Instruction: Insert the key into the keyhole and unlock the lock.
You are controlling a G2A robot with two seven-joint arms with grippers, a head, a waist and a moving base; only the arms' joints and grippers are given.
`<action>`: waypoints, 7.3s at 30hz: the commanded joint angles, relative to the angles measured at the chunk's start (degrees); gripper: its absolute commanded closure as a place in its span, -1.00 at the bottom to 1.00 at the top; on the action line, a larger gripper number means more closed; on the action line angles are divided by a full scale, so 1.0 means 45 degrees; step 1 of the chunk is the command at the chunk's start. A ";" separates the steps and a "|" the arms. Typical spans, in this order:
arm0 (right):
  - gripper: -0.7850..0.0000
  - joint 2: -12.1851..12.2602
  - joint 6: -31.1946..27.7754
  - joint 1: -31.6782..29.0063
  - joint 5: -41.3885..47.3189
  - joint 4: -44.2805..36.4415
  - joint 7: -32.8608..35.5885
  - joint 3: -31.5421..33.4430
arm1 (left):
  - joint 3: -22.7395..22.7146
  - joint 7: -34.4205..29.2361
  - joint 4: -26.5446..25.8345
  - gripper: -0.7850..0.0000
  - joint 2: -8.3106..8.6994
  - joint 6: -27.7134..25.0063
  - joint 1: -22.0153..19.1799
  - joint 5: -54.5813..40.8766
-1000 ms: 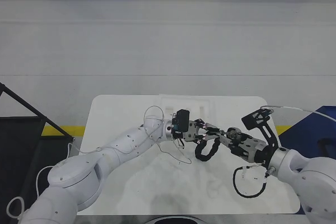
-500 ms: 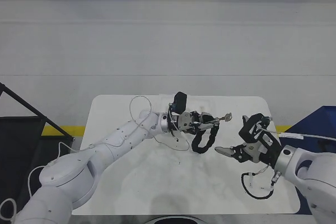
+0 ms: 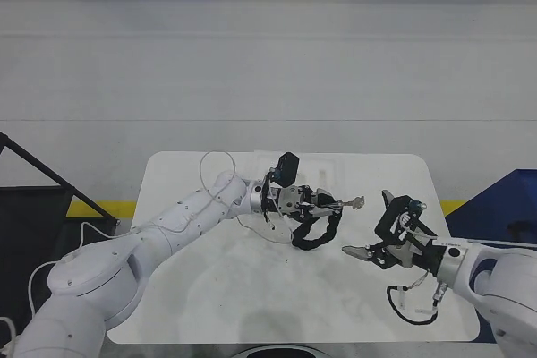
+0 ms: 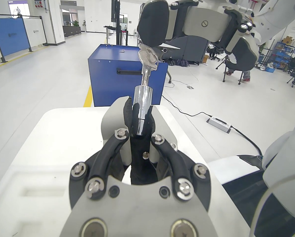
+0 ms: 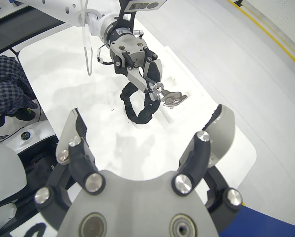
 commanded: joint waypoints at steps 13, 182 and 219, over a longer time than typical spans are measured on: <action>-1.00 0.0035 -0.1910 0.0249 -0.2451 -0.0046 -0.0942 -0.1103 | -0.0005 -0.2396 -0.1188 1.00 0.0162 0.0000 -0.0238 -0.1722; -1.00 0.0926 -0.4695 -0.1202 -0.2060 0.3622 -0.6453 0.0670 | -0.0101 -0.9127 -0.0553 -1.00 0.1222 0.0000 0.0217 -0.1660; -1.00 0.0177 -0.7069 0.9918 -0.0390 1.2888 -0.6641 -0.5047 | -0.0869 0.0500 0.0817 -1.00 0.2565 0.0000 -0.2880 0.1224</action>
